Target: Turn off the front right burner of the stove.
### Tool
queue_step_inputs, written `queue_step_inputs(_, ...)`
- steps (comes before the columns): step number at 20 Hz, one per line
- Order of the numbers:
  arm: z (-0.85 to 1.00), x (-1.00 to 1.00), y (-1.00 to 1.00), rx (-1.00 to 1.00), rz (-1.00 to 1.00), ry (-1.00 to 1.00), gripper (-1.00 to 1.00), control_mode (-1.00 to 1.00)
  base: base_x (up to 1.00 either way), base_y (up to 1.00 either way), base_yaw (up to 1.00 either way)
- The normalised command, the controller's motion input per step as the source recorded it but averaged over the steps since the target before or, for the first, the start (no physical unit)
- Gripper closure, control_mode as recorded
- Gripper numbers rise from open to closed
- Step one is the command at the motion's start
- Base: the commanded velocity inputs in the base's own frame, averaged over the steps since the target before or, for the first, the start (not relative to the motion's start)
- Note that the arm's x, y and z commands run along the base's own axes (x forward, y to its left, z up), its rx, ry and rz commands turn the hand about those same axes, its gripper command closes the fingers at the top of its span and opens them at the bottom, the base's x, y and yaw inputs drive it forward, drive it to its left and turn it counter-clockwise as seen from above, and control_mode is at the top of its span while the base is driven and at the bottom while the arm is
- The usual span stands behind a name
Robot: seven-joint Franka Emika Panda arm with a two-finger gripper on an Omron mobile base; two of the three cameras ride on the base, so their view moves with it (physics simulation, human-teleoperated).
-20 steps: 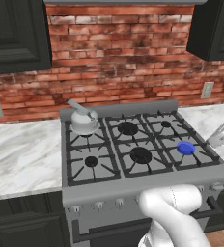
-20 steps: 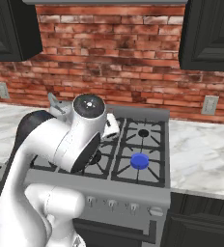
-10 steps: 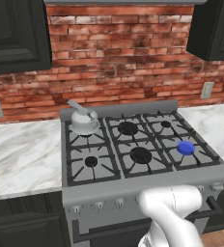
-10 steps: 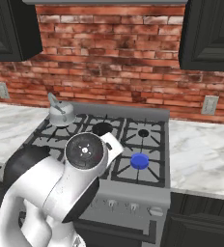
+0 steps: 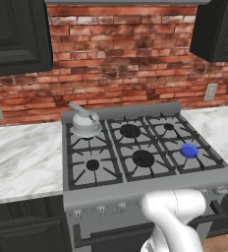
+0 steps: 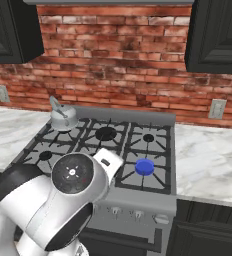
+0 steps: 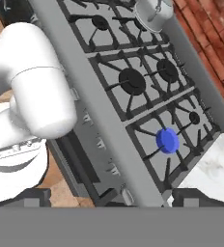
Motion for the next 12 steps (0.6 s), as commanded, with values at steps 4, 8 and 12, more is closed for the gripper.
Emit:
queue_step_inputs(4,-0.34,-0.25,-0.19,-0.23,0.03,-0.09,-1.00,-1.00,0.00,0.00,0.00)
queue_step_inputs(8,-0.37,-0.39,-0.20,-0.17,0.03,-0.17,-1.00,-1.00,0.00,0.00,0.00)
queue_step_inputs(12,-0.44,-0.36,-0.05,-0.15,0.03,-0.25,-1.00,-1.00,0.00,0.00,0.00)
